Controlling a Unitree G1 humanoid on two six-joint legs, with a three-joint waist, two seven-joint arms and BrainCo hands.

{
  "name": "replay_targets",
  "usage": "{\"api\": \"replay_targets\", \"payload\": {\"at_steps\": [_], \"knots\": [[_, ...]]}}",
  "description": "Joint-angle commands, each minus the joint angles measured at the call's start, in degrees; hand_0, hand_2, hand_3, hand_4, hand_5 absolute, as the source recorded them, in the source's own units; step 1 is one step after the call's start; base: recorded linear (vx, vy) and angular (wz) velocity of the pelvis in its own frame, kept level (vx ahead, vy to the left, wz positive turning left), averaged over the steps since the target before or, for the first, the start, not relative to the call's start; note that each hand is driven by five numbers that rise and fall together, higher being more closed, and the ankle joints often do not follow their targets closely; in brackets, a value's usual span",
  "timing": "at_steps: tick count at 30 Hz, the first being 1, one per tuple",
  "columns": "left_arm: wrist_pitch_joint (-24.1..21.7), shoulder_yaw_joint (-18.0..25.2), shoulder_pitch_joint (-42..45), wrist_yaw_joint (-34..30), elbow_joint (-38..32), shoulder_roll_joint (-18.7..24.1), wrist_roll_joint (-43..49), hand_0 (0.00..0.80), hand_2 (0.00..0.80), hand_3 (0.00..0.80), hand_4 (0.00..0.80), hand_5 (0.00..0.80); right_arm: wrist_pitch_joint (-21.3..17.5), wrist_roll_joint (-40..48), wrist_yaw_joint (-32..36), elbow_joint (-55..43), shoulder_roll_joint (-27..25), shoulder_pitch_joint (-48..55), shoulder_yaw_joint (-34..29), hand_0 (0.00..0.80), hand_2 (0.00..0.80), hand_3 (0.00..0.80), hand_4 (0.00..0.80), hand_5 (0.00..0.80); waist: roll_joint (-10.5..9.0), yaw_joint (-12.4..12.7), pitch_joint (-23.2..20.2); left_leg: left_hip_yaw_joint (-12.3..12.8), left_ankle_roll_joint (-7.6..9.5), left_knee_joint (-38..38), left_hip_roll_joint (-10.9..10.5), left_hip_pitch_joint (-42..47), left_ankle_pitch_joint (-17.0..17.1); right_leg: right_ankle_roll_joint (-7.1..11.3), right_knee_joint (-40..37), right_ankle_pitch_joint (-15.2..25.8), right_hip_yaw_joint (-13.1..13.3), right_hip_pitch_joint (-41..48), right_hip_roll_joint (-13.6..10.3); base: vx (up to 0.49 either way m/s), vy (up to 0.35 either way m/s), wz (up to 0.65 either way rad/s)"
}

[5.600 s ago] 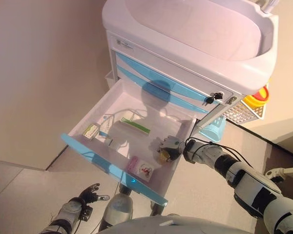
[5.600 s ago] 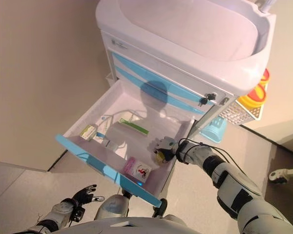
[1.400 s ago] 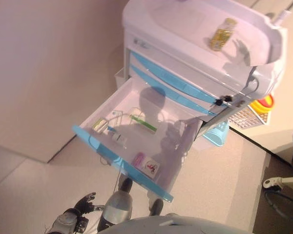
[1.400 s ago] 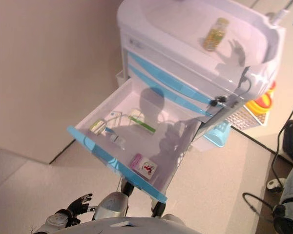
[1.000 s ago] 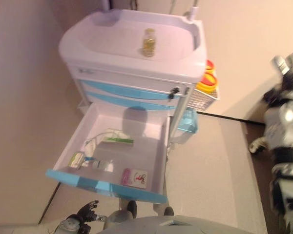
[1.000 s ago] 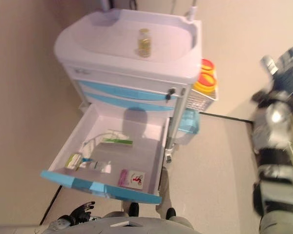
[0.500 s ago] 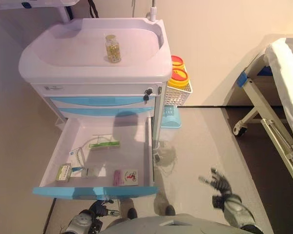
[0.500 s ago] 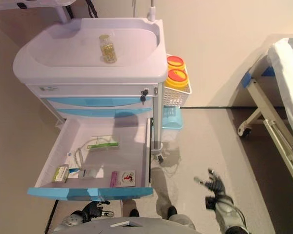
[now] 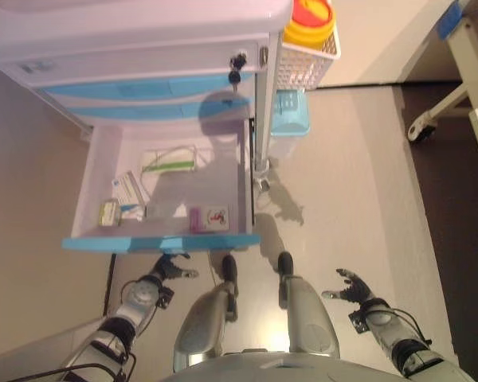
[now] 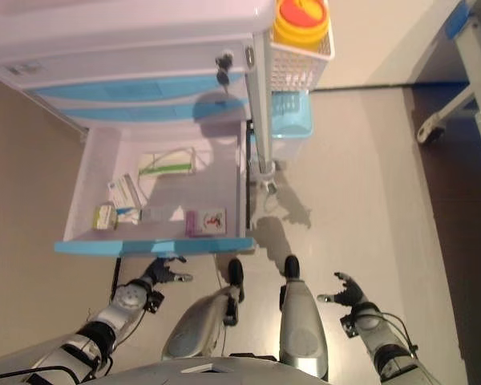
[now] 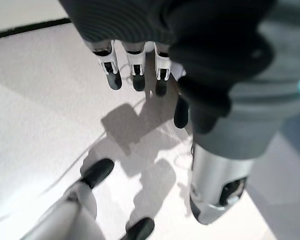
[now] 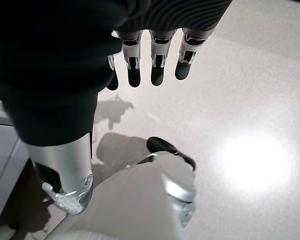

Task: Open the drawer and pick up the medicine

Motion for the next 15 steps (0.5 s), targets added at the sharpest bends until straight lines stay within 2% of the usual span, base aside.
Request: {"api": "replay_targets", "payload": {"at_steps": [1, 8, 15], "knots": [[-0.64, 3.92, -1.49, 2.68, -4.46, 2.69, -2.35, 0.000, 0.000, 0.000, 0.000, 0.000, -0.80, 0.81, -0.38, -3.84, -3.18, 2.49, 1.77, 0.000, 0.000, 0.000, 0.000, 0.000, -0.03, -0.70, -0.99, -1.56, 2.78, 12.65, -0.78, -5.53, -11.34, -1.68, 9.89, -7.05, -0.78, -2.71, 1.09, 0.007, 0.085, -0.31], [-0.14, 6.49, -5.74, 5.19, -5.40, 5.95, -3.85, 0.000, 0.000, 0.000, 0.000, 0.000, -0.45, -1.22, -0.19, -6.63, -4.36, 3.96, 1.49, 0.000, 0.000, 0.000, 0.000, 0.000, -0.91, -2.44, -0.46, -0.40, 3.80, 19.00, -1.23, -11.33, -13.62, -2.33, 13.62, -6.92, 1.65, -8.89, 2.59, 0.048, 0.094, -0.20], [0.99, 8.49, -13.47, 7.06, -3.37, 12.81, -5.27, 0.000, 0.000, 0.000, 0.000, 0.000, -0.77, -1.65, -0.43, -8.54, -5.78, 5.75, 1.86, 0.000, 0.000, 0.000, 0.000, 0.000, -1.78, -5.19, -0.31, 1.45, 4.53, 21.89, -1.12, -14.15, -15.02, -1.95, 13.28, -5.06, 4.61, -12.46, 4.03, 0.069, 0.106, -0.14]]}}
